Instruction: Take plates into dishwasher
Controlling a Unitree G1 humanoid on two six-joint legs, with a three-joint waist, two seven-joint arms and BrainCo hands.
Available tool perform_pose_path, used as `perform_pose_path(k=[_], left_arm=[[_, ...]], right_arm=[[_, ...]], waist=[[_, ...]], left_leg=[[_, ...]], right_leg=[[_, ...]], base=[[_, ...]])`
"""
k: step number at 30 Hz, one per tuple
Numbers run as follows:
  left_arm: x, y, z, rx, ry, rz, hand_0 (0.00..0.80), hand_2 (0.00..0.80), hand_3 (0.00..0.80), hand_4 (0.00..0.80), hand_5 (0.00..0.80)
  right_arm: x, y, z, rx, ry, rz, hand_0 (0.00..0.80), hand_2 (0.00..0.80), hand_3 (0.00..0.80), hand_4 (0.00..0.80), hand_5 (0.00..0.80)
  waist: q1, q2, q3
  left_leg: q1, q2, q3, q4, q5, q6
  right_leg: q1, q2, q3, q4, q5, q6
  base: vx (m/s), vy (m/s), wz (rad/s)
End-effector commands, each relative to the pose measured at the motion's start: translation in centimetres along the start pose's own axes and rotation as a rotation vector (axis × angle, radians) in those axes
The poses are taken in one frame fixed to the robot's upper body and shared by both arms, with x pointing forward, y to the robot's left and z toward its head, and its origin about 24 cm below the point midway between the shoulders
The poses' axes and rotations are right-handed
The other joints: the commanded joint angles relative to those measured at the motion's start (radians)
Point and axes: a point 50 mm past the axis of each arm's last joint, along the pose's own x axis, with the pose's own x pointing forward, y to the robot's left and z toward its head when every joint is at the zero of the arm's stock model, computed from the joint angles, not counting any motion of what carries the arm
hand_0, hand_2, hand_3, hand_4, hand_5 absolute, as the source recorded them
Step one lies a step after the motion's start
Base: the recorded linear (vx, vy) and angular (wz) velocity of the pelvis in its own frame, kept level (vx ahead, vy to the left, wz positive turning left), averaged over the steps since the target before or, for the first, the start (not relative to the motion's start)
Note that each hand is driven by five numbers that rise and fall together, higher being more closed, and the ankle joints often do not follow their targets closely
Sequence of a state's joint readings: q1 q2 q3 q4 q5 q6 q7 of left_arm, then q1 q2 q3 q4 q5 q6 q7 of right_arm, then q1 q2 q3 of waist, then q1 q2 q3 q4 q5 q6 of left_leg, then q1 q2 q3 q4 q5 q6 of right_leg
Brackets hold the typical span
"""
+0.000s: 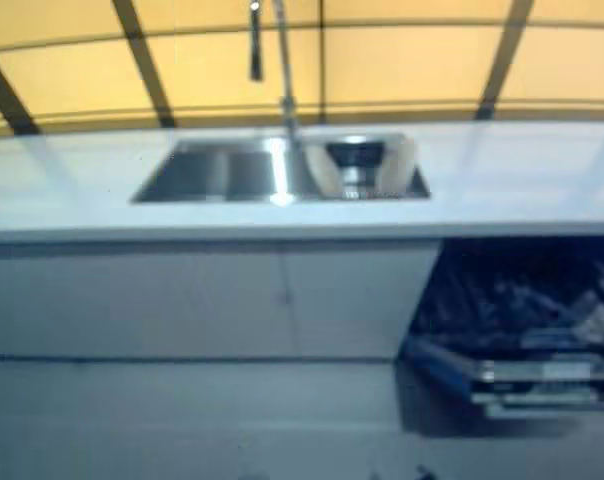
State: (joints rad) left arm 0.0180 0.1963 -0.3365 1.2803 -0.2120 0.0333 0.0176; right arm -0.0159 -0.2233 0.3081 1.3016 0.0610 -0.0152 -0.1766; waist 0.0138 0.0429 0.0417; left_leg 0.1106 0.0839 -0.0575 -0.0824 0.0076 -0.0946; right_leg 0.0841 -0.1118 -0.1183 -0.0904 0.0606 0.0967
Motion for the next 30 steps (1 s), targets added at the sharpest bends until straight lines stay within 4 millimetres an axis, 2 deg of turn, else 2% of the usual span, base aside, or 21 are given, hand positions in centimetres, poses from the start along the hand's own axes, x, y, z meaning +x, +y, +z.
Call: perform_pose_path(k=[1, 5, 20, 30], left_arm=[[0.18, -2.25, 2.52, 0.016, -0.059, -0.066, 0.0, 0.0, 0.0, 0.0, 0.0], [0.16, -2.56, 2.18, -0.019, -0.031, -0.124, 0.0, 0.0, 0.0, 0.0, 0.0], [0.19, -2.38, 2.49, -0.002, -0.044, -0.09, 0.0, 0.0, 0.0, 0.0, 0.0], [0.2, -1.87, 2.69, 0.0, -0.053, -0.061, 0.0, 0.0, 0.0, 0.0, 0.0]], right_arm=[[0.09, 1.24, 1.89, 0.014, -0.02, 0.039, 0.0, 0.0, 0.0, 0.0, 0.0], [0.12, 1.08, 1.92, 0.02, -0.021, 0.041, 0.0, 0.0, 0.0, 0.0, 0.0], [0.12, 1.22, 2.03, 0.03, -0.01, 0.043, 0.0, 0.0, 0.0, 0.0, 0.0], [0.15, 1.0, 1.94, 0.03, -0.01, 0.042, 0.0, 0.0, 0.0, 0.0, 0.0]], waist=[[0.003, -0.037, 0.042], [0.004, -0.041, 0.046], [-0.005, -0.04, 0.049], [-0.016, -0.043, 0.057]], left_leg=[[-0.016, -0.146, 0.029, -0.005, 0.008, 0.122], [-0.011, -0.145, 0.03, -0.005, 0.006, 0.124], [0.001, -0.137, 0.035, -0.005, 0.004, 0.125], [0.014, -0.121, 0.033, 0.002, 0.003, 0.121]], right_leg=[[0.009, 0.075, -0.01, 0.003, 0.004, -0.048], [0.012, 0.076, -0.009, 0.003, 0.004, -0.049], [0.02, 0.086, 0.009, 0.004, 0.0, -0.058], [0.026, 0.11, 0.032, 0.012, -0.015, -0.075]], base=[[0.0, 0.0, 0.0], [0.0, 0.0, 0.0], [0.009, -0.01, 0.0], [0.04, -0.071, -0.05]])
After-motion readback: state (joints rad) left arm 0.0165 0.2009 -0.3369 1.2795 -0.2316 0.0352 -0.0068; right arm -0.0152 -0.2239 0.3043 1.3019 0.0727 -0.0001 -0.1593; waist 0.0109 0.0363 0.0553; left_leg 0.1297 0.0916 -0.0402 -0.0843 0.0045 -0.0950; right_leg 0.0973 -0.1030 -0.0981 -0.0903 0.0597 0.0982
